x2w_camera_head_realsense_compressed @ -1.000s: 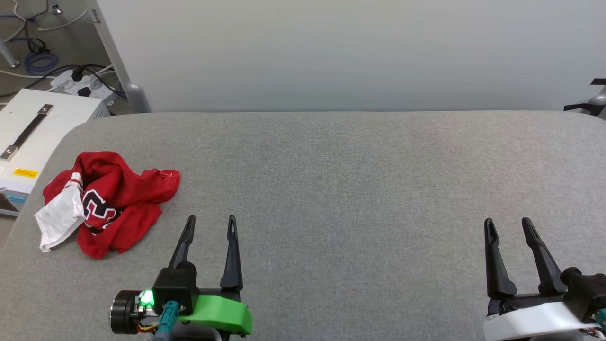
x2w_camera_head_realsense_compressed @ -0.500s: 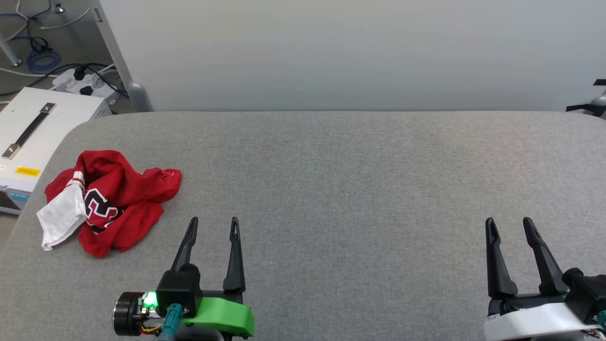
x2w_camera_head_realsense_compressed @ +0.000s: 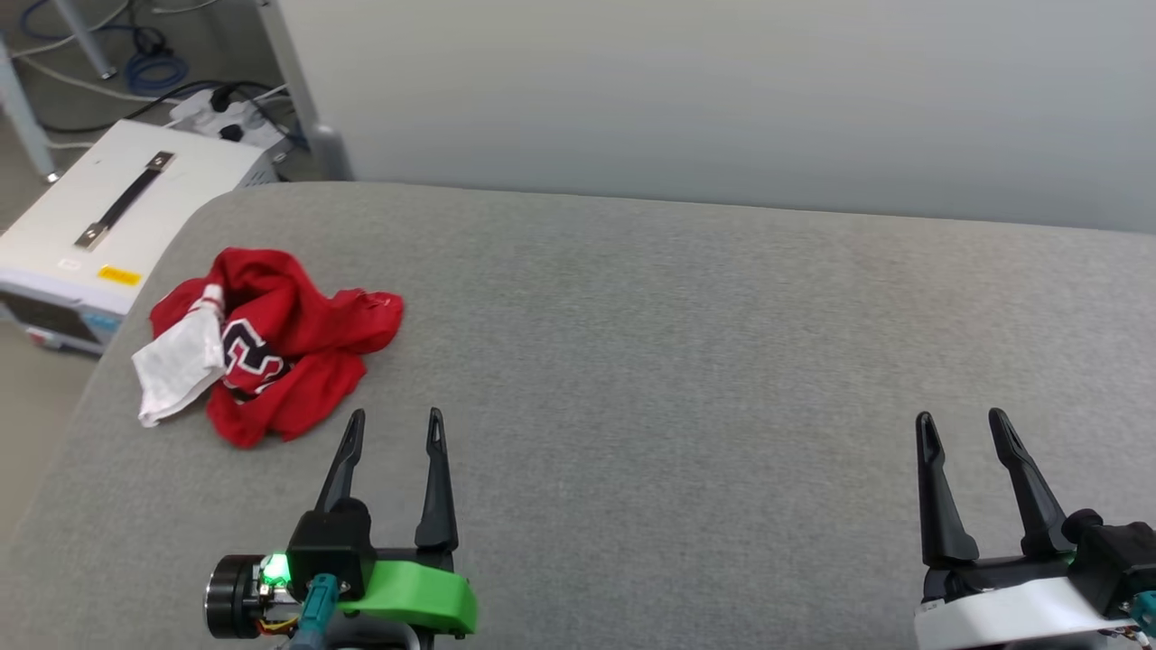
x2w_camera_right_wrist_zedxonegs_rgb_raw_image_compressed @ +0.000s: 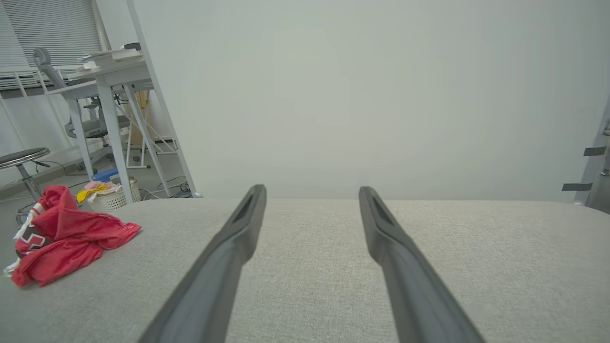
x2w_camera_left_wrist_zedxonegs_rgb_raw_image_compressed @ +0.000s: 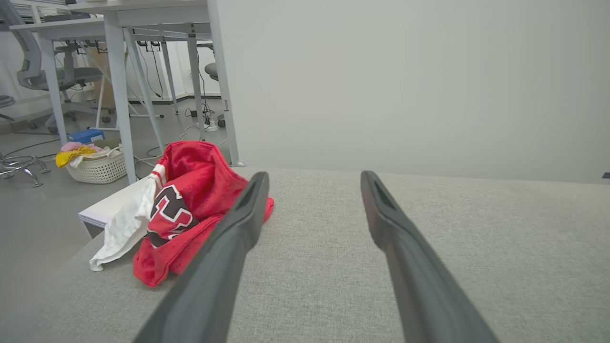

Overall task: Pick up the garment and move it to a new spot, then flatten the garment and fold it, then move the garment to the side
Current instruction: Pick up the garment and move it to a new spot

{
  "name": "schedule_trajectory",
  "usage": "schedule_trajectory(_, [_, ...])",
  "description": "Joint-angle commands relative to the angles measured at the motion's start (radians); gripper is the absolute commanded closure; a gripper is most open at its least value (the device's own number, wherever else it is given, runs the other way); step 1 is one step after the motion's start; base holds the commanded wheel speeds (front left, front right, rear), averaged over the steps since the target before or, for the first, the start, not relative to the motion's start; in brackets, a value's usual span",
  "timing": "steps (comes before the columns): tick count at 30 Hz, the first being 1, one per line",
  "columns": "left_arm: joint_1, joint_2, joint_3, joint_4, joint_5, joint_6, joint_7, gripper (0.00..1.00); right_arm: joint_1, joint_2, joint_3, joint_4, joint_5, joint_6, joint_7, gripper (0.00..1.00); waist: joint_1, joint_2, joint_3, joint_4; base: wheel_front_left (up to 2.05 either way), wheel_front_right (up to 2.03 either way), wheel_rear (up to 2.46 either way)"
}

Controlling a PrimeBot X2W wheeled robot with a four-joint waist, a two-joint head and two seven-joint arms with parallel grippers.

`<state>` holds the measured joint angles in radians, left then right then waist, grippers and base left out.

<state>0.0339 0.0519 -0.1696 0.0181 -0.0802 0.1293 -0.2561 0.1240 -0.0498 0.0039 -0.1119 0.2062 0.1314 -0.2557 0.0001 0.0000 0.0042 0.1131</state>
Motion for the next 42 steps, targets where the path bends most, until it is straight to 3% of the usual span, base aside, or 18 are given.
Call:
schedule_trajectory(1, [-0.013,-0.002,0.004,-0.001,0.0,0.002,-0.006,0.0,0.004,0.0,0.003,-0.007,-0.008,-0.001,-0.006,0.0,-0.0001,0.0,0.019,0.062,0.0,0.0,0.0])
schedule_trajectory(24, [-0.024,-0.002,0.069,-0.003,-0.053,0.014,-0.006,0.0,-0.018,0.0,0.039,-0.019,-0.049,-0.001,-0.006,0.0,-0.0001,0.0,0.057,0.421,0.0,0.0,0.0])
schedule_trajectory(32, [-0.009,-0.002,0.102,-0.005,-0.065,0.013,-0.006,0.0,-0.015,0.0,0.047,-0.019,-0.053,-0.001,-0.006,0.0,-0.0001,0.0,0.057,0.455,0.0,0.0,0.0])
schedule_trajectory(39, [-0.008,-0.002,0.118,-0.003,-0.068,0.012,-0.006,0.0,-0.019,0.0,0.052,-0.018,-0.057,-0.001,-0.006,0.0,-0.0001,0.0,0.059,0.449,0.0,0.0,0.0])
schedule_trajectory(42, [-0.031,-0.002,0.122,0.002,-0.063,-0.008,-0.006,0.0,-0.021,0.0,0.053,-0.02,-0.062,-0.001,-0.006,0.0,-0.0001,0.0,0.069,0.437,0.0,0.0,0.0])
